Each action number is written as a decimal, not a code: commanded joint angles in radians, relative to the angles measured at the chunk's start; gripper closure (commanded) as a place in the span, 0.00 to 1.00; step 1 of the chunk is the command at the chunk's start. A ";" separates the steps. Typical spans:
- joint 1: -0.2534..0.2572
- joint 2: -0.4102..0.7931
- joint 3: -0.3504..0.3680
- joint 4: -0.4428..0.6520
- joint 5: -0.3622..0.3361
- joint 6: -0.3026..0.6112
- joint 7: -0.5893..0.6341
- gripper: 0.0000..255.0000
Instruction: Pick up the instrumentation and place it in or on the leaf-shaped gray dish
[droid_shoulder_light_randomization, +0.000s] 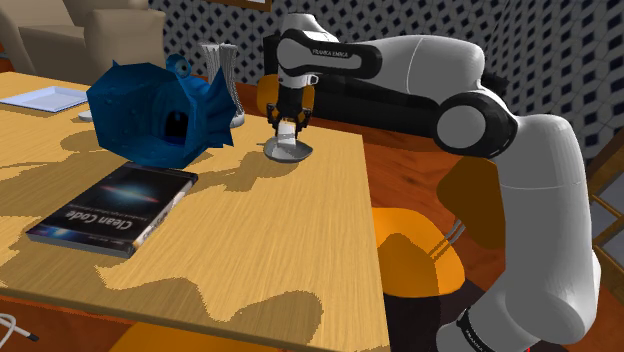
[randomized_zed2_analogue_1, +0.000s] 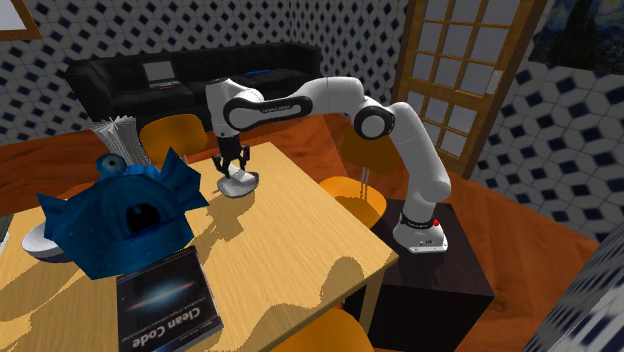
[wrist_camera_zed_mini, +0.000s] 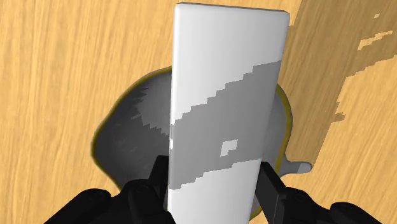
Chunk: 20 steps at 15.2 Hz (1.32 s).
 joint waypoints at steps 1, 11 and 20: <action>0.000 -0.001 0.000 -0.027 0.000 0.028 0.002 1.00; -0.005 -0.004 0.000 -0.105 -0.001 0.102 0.003 1.00; -0.005 -0.004 0.000 -0.105 -0.001 0.102 0.003 0.00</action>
